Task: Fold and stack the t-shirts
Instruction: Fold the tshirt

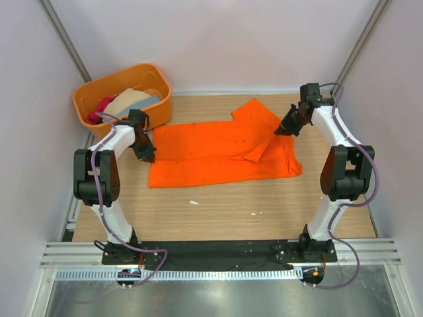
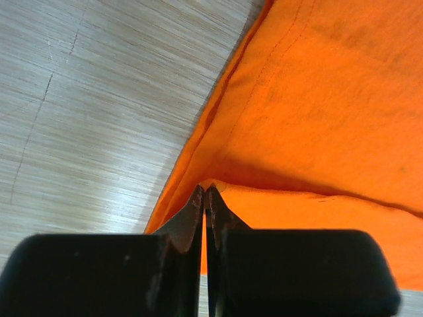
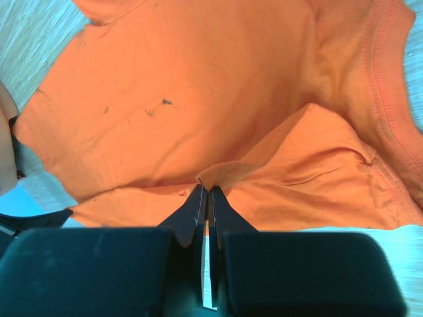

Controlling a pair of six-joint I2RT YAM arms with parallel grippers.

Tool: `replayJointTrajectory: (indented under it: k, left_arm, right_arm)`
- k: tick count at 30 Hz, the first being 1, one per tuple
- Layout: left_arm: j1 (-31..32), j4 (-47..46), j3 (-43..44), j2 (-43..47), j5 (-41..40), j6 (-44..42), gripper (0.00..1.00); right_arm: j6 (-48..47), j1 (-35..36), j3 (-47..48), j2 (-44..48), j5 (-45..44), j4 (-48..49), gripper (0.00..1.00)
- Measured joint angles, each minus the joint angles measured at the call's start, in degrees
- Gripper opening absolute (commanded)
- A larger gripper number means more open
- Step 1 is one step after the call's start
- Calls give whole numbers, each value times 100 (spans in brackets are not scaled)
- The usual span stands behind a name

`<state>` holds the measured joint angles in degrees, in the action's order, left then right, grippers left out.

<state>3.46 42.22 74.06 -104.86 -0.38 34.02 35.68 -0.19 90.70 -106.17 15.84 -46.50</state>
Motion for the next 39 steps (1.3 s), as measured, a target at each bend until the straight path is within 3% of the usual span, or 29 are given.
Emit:
replayJointTrajectory:
  k: [15, 16, 17, 19, 20, 23, 26, 31, 34, 36, 39]
  left_arm:
    - [0, 9, 66, -323, -87, -33, 1]
    - [0, 13, 66, -332, -111, -42, 5]
    - [0, 26, 66, -334, -131, -50, 22]
    - [0, 55, 72, -332, -210, -103, 34]
    - [0, 66, 72, -330, -254, -103, 44]
    - [0, 164, 70, -249, -374, -111, 49]
    - [39, 264, 28, 111, -413, -103, 49]
    - [254, 284, -328, 1095, -310, 13, 43]
    - [385, 278, -614, 1381, -76, 81, 35]
    - [428, 247, -785, 1333, 129, 153, 26]
    - [428, 216, -975, 1099, 354, 177, 22]
  right_arm:
    - [0, -4, 81, -258, -55, -42, 2]
    - [0, -4, 85, -289, -52, -31, 5]
    - [0, -4, 105, -339, -50, -24, 15]
    - [-9, -4, 184, -479, -48, -28, 20]
    - [-31, -4, 258, -584, -59, -39, 28]
    - [-155, -22, 442, -815, -142, -105, 41]
    - [-367, -70, 439, -791, -372, -317, 50]
    - [-789, -323, -361, -79, -697, -411, 53]
    - [-1014, -481, -916, 457, -890, -575, 49]
    - [-1154, -562, -1220, 682, -962, -579, 35]
    - [-1300, -584, -1523, 754, -1047, -592, 33]
